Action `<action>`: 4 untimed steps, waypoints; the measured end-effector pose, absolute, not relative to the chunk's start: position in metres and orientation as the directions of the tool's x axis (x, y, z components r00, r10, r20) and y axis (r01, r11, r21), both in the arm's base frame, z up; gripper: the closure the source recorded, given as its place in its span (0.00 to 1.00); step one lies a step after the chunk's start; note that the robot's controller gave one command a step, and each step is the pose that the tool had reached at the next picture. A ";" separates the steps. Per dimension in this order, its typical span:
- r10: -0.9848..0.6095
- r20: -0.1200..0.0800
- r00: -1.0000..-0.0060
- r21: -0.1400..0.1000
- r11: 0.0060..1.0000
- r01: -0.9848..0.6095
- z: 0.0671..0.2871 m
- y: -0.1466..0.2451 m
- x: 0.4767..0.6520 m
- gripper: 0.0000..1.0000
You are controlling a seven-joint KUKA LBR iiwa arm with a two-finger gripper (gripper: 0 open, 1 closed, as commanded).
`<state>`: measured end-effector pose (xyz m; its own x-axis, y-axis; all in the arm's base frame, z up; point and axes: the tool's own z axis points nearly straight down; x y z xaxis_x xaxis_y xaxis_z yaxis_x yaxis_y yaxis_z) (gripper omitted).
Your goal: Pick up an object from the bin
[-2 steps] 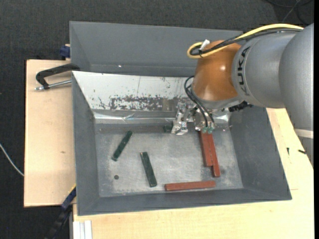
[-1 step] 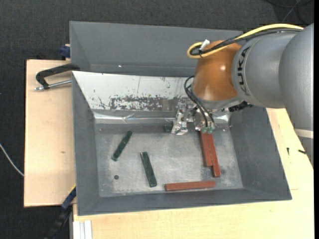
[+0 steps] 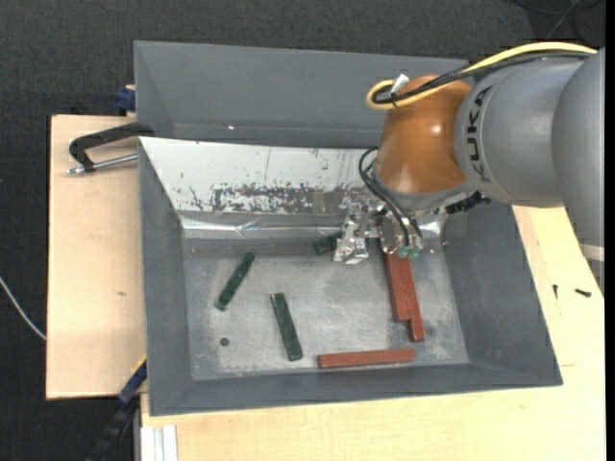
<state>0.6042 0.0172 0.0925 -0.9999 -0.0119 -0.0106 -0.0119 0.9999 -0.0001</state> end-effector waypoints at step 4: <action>-0.163 -0.018 -0.986 0.000 0.987 -0.163 0.076 0.004 0.604 0.00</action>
Offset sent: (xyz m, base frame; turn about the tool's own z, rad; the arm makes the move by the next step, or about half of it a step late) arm 0.0000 0.0000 0.0000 0.0000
